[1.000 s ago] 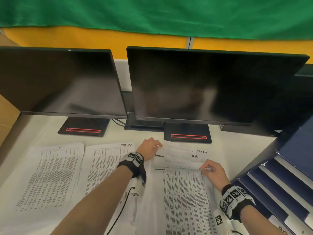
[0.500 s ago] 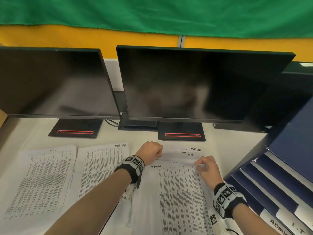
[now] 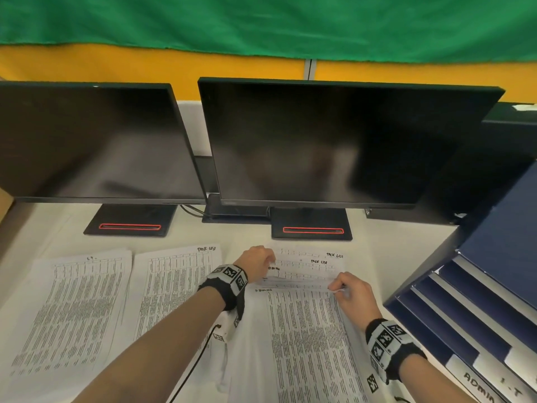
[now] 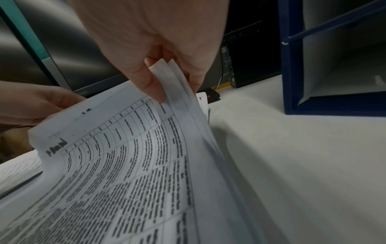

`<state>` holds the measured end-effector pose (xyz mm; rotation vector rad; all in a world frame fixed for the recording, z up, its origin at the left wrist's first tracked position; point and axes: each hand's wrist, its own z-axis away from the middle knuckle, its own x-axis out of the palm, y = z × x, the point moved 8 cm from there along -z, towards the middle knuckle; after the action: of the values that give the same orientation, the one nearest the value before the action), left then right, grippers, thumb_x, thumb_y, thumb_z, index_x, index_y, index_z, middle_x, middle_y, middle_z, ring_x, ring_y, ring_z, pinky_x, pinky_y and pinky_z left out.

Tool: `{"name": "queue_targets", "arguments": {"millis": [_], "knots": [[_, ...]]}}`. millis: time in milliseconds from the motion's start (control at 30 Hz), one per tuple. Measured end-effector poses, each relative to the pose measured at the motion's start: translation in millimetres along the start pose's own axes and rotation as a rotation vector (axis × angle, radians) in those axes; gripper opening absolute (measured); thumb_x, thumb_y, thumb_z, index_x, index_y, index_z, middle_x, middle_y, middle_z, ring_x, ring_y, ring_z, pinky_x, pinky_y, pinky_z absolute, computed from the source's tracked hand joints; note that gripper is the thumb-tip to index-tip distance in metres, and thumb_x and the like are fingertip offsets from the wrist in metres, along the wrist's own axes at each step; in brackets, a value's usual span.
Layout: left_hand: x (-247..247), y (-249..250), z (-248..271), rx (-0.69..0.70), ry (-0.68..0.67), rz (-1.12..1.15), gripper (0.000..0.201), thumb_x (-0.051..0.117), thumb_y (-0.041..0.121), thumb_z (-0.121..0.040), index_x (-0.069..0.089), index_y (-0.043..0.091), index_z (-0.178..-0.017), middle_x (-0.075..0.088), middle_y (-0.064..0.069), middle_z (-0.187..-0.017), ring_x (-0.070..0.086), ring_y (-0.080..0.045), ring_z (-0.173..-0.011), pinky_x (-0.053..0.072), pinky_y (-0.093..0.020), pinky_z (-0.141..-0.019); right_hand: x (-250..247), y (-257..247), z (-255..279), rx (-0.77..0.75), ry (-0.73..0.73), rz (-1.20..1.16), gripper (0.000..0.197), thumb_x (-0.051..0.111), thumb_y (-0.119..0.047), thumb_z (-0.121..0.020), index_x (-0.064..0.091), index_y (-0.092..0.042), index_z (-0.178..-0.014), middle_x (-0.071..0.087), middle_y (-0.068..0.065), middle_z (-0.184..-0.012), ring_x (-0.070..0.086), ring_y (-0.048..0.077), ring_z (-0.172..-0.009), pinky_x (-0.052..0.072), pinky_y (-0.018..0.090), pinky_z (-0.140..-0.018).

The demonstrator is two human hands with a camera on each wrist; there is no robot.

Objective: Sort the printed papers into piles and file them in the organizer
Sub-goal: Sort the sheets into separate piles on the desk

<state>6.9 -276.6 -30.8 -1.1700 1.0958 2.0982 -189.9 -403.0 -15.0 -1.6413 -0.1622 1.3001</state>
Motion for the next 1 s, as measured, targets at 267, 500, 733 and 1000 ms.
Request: {"name": "queue_targets", "arguments": {"millis": [267, 500, 733, 1000], "knots": [[-8, -1, -1, 0.017, 0.052, -0.127, 0.014, 0.066, 0.029, -0.083, 0.064, 0.017, -0.090, 0.052, 0.002, -0.088, 0.050, -0.018, -0.086, 0.040, -0.026, -0.075, -7, -4, 7, -0.065, 0.094, 0.383, 0.023, 0.065, -0.013, -0.078, 0.066, -0.036, -0.074, 0.052, -0.022, -0.083, 0.038, 0.015, -0.095, 0.015, 0.027, -0.082], [-12, 9, 18, 0.127, 0.044, 0.125, 0.008, 0.061, 0.022, -0.087, 0.063, 0.014, -0.088, 0.057, 0.007, -0.086, 0.050, -0.014, -0.084, 0.040, -0.023, -0.071, -4, -11, -2, -0.129, 0.029, 0.222, 0.026, 0.059, -0.003, -0.081, 0.061, -0.028, -0.074, 0.048, -0.018, -0.085, 0.051, 0.008, -0.090, 0.036, 0.030, -0.095], [-2, 5, 28, 0.128, -0.070, 0.285, 0.013, 0.067, 0.018, -0.085, 0.070, 0.009, -0.094, 0.067, 0.000, -0.094, 0.053, -0.002, -0.074, 0.038, -0.003, -0.063, 10, -9, -4, -0.158, -0.058, 0.307, 0.022, 0.056, -0.005, -0.082, 0.065, -0.024, -0.080, 0.060, -0.015, -0.105, 0.045, 0.007, -0.096, 0.038, 0.032, -0.090], [-9, -12, 5, -0.107, 0.031, 0.123, 0.033, 0.037, 0.019, -0.099, 0.045, 0.014, -0.131, 0.051, -0.012, -0.124, 0.055, -0.026, -0.106, 0.044, -0.035, -0.093, 13, -10, -6, -0.159, -0.077, 0.264, 0.030, 0.055, -0.004, -0.084, 0.052, -0.032, -0.075, 0.061, -0.019, -0.089, 0.047, 0.001, -0.089, 0.021, 0.032, -0.104]]}}
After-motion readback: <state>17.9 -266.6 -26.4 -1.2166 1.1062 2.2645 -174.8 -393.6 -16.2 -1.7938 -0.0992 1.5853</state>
